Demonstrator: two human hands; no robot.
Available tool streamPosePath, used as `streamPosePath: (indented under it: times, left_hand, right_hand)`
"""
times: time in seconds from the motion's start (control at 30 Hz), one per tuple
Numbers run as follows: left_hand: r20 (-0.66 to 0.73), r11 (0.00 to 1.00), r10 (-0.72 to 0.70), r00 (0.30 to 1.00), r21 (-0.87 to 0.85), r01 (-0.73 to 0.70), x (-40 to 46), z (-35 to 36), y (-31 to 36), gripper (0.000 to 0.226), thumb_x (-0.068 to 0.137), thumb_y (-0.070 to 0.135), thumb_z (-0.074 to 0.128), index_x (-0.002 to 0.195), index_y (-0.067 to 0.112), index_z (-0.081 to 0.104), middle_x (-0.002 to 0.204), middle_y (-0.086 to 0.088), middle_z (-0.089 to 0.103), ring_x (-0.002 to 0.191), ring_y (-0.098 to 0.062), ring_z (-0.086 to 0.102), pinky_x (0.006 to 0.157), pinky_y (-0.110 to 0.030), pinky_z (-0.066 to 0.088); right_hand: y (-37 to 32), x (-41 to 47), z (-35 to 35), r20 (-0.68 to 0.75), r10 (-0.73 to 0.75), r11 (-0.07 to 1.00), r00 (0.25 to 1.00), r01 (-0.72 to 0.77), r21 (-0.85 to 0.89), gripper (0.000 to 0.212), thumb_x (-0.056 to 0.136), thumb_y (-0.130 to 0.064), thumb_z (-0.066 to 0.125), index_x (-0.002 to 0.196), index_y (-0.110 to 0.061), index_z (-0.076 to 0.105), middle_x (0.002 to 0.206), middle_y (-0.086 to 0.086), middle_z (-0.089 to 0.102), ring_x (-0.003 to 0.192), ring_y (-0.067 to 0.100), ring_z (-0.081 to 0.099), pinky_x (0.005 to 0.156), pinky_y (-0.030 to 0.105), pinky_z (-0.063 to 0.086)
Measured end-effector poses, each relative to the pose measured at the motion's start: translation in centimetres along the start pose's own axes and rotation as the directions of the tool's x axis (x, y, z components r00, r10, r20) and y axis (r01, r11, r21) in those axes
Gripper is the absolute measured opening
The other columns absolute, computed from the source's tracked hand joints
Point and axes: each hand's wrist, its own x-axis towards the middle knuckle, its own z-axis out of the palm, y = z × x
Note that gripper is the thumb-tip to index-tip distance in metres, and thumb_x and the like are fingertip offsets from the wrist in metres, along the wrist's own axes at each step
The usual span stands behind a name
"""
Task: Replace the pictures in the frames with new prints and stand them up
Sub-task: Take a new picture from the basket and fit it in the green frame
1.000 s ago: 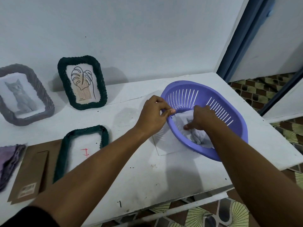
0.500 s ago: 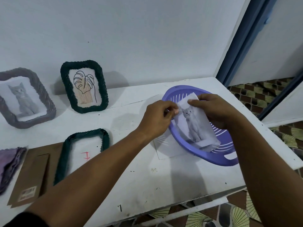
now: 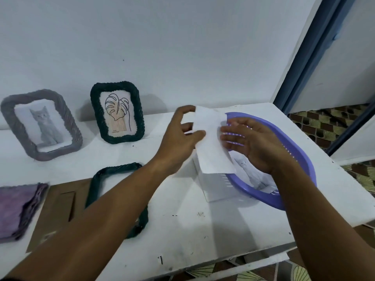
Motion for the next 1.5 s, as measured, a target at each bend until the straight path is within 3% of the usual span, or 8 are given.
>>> streamPosePath:
  times: [0.1,0.4,0.57,0.73,0.8,0.93,1.2,1.5]
  left_hand:
    - [-0.081,0.997,0.031,0.996,-0.064,-0.036,-0.5,-3.0,0.7,0.061,0.084,-0.007,0.063,0.12,0.039,0.044,0.096,-0.005,0.072,0.085,-0.021,0.07,0.07,-0.039,0.059]
    - [-0.184,1.0,-0.017,0.983,0.003,0.018,-4.0,-11.7,0.8,0.025,0.084,0.002,0.068,0.103,0.017,0.06,0.1,-0.019,0.066,0.087,-0.035,0.066,0.076,-0.054,0.055]
    - [-0.154,0.984,-0.093,0.984,0.134,0.114,-6.3,-16.5,-0.2,0.025,0.081,0.006,0.071,0.105,0.013,0.069,0.1,-0.013,0.06,0.078,-0.017,0.068,0.062,-0.021,0.053]
    - [-0.14,0.912,-0.224,0.965,0.32,0.258,-9.0,-20.2,-3.1,0.035,0.076,0.017,0.077,0.109,0.027,0.069,0.098,-0.002,0.063,0.083,-0.013,0.068,0.074,-0.018,0.054]
    - [-0.166,0.831,-0.232,0.958,0.479,0.284,-9.9,-21.0,-4.7,0.038,0.074,0.034,0.079,0.11,0.038,0.067,0.102,0.009,0.066,0.088,-0.009,0.067,0.082,-0.022,0.054]
    - [-0.182,0.627,-0.174,0.968,0.737,0.251,-10.9,-21.1,-5.8,0.047,0.078,0.044,0.072,0.123,0.037,0.06,0.1,0.011,0.063,0.074,0.004,0.055,0.061,0.004,0.036]
    - [-0.098,0.48,-0.104,0.99,0.867,0.136,-11.1,-21.0,-7.1,0.054,0.084,0.049,0.063,0.133,0.029,0.053,0.107,0.007,0.06,0.085,-0.005,0.046,0.067,-0.017,0.033]
    - [-0.052,0.409,-0.064,0.997,0.91,0.074,-10.9,-21.1,-7.4,0.053,0.09,0.053,0.051,0.137,0.028,0.048,0.118,0.007,0.055,0.109,-0.011,0.048,0.073,-0.02,0.028]
  right_hand:
    - [0.3,0.0,1.9,0.01,-0.182,0.95,0.983,0.178,-0.258,0.026,0.085,-0.015,0.068,0.109,-0.022,0.064,0.107,0.001,0.068,0.096,0.021,0.064,0.079,0.036,0.053]
    - [2.8,-1.6,11.5,0.274,-0.23,0.953,0.934,0.273,-0.128,0.033,0.087,-0.004,0.064,0.116,-0.019,0.061,0.087,0.0,0.068,0.084,0.02,0.065,0.073,0.037,0.054]
    - [5.5,-1.4,14.6,0.277,-0.143,0.953,0.95,0.208,-0.221,0.03,0.085,-0.006,0.067,0.113,-0.017,0.065,0.08,-0.007,0.063,0.081,0.018,0.062,0.07,0.039,0.052]
    - [9.9,-2.2,16.5,0.312,0.038,0.883,0.949,0.114,-0.454,0.031,0.084,-0.019,0.071,0.111,-0.032,0.062,0.088,0.001,0.063,0.079,0.017,0.063,0.068,0.028,0.052]
    - [11.2,-2.4,17.3,0.292,0.078,0.786,0.953,0.122,-0.606,0.029,0.084,-0.025,0.071,0.11,-0.034,0.061,0.091,-0.002,0.061,0.079,0.013,0.061,0.066,0.019,0.05]
    - [12.0,-2.6,18.5,0.287,0.083,0.619,0.954,0.176,-0.765,0.035,0.086,-0.027,0.067,0.119,-0.029,0.056,0.089,-0.007,0.058,0.077,0.007,0.056,0.066,0.014,0.045]
    - [12.4,-2.7,19.5,0.324,0.057,0.396,0.944,0.277,-0.875,0.042,0.087,-0.034,0.064,0.126,-0.026,0.053,0.094,-0.009,0.044,0.088,0.009,0.045,0.076,0.02,0.034]
    - [12.7,-2.8,19.9,0.324,0.068,0.372,0.944,0.278,-0.886,0.043,0.086,-0.039,0.064,0.125,-0.028,0.054,0.097,-0.007,0.041,0.085,0.011,0.048,0.075,0.02,0.037]
